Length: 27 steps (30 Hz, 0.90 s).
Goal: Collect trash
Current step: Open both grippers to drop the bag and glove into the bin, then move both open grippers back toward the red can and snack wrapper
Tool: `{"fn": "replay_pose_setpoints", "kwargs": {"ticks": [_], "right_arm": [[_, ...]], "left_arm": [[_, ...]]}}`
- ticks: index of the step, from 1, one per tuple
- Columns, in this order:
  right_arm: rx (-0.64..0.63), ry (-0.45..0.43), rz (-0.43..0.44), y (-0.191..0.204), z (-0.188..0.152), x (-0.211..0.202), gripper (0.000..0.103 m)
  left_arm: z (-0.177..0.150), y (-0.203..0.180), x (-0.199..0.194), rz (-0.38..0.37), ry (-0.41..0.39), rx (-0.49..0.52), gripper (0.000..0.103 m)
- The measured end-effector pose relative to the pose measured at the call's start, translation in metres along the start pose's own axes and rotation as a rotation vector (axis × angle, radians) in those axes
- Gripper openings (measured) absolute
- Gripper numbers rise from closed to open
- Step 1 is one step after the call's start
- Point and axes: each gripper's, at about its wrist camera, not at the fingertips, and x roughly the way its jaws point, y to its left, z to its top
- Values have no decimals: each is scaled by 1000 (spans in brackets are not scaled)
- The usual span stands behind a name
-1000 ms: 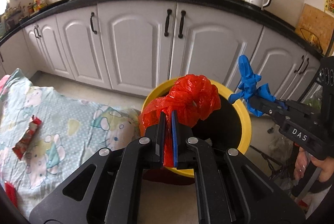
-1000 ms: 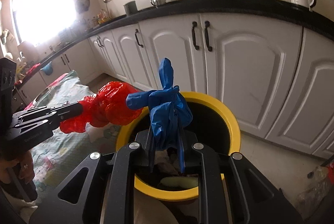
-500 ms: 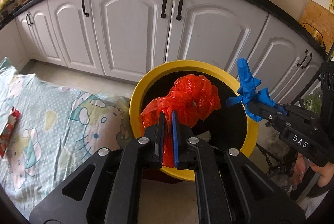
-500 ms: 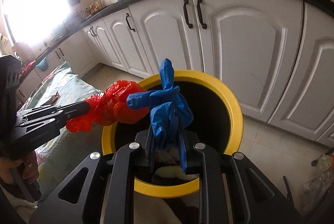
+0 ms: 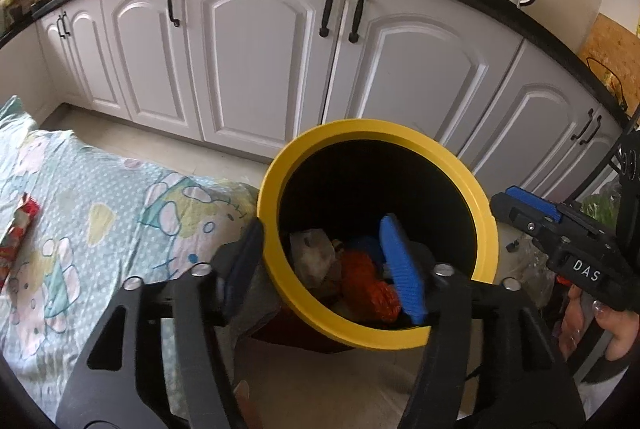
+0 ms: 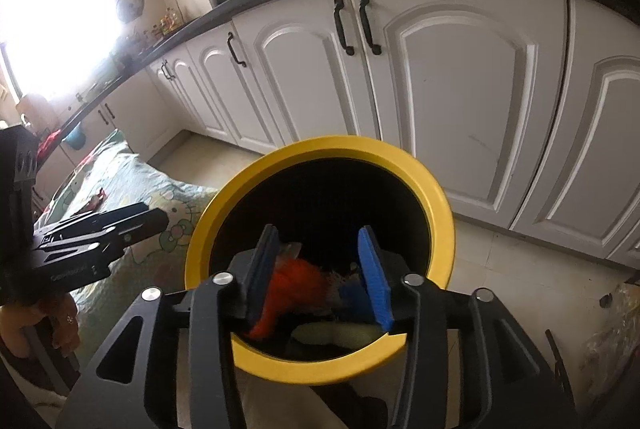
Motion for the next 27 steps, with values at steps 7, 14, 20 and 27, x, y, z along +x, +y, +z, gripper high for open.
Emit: {"fn": "replay_pose_setpoints", "kwargs": {"ticks": [7, 14, 20, 27], "right_arm": [[9, -60, -8, 0, 5, -14, 59], [-3, -104, -6, 10, 10, -28, 72], [-22, -126, -7, 21, 11, -37, 75], [-48, -162, 3, 37, 15, -49, 80]], "left_arm": [[0, 11, -25, 31, -56, -35, 89], [0, 19, -52, 53, -118, -54, 92], [-2, 25, -70, 72, -161, -65, 92], [-4, 36, -97, 113, -226, -85, 92]]}}
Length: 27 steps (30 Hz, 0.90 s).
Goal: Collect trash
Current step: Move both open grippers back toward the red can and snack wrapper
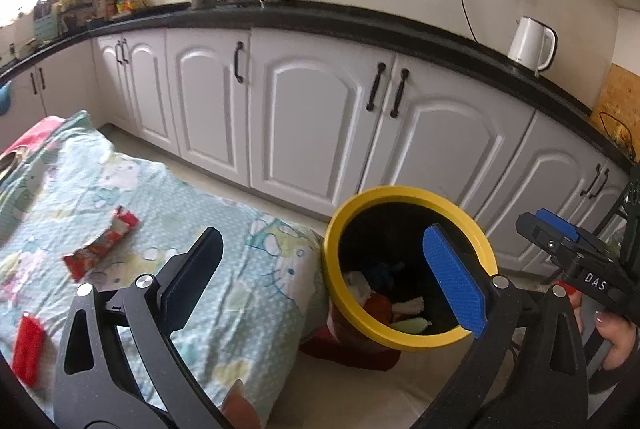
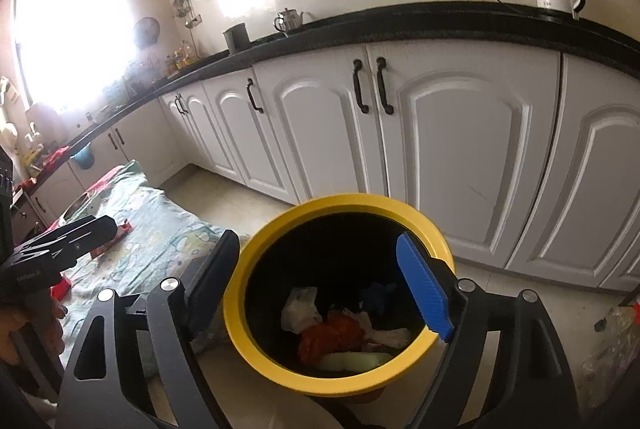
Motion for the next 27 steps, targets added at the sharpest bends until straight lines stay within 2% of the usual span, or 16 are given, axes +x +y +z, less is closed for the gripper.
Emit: {"fn": "replay_pose_setpoints", "kwargs": {"ticks": [10, 27], "right_arm": [[-59, -33, 57, 36, 14, -10, 82], [-159, -46, 170, 107, 25, -11, 83]], "left_arm": [[3, 32, -38, 66, -89, -54, 92], [-4, 91, -77, 185, -160, -131, 92]]}}
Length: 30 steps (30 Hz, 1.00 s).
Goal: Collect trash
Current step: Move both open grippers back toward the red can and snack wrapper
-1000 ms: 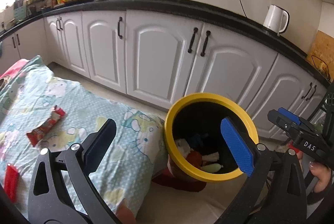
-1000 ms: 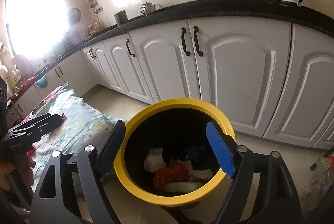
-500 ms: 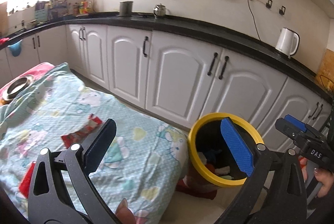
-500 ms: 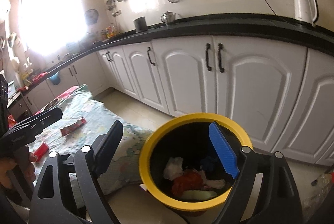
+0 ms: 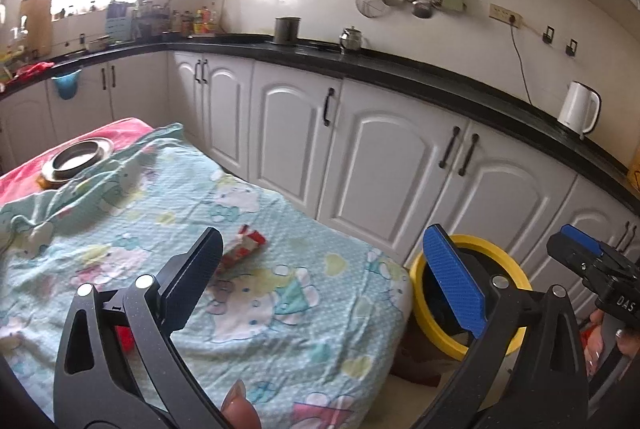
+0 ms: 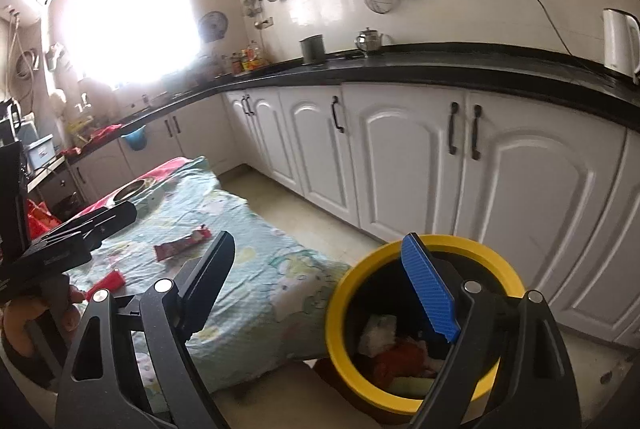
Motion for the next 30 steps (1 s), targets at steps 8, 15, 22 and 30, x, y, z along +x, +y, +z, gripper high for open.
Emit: {"fn": "replay_pose_setpoints", "kwargs": {"ticks": [8, 15, 22, 30], "right_arm": [[-29, -1, 60, 32, 8, 12, 83], [-48, 13, 120, 65, 14, 32, 83], [-53, 29, 169, 92, 16, 50, 83], [-86, 75, 205, 117, 13, 76, 83]], "left_arm": [[2, 31, -13, 56, -28, -22, 92], [1, 57, -20, 99, -35, -47, 92], [-2, 83, -27, 147, -34, -69, 92], [-12, 107, -25, 197, 4, -78, 92]]}}
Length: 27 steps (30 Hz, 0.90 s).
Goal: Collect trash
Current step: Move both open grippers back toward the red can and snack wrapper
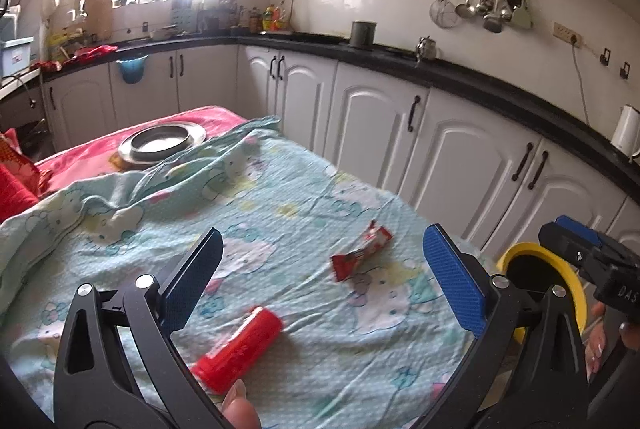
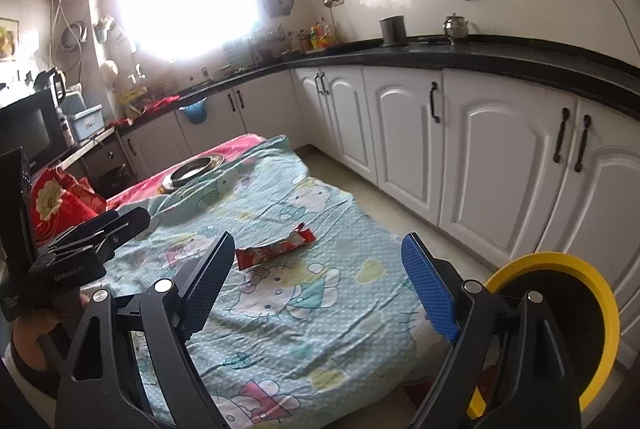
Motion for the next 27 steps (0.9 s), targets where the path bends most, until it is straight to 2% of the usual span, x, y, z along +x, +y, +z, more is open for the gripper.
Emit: {"fn": "replay_pose_setpoints", "kwargs": {"ticks": [11, 21, 23, 27], "right_arm": [[-20, 95, 11, 13, 0, 61, 83], [0, 206, 22, 23, -2, 125, 83], [3, 222, 25, 27, -2, 136, 83], [33, 266, 26, 33, -3, 163, 83]], "left_arm": [[-18, 34, 25, 51, 92, 3, 92], [-42, 56, 40, 7, 199, 12, 92], [-48, 59, 41, -7, 218, 15, 86], [-57, 64, 47, -28, 259, 14, 81]]}}
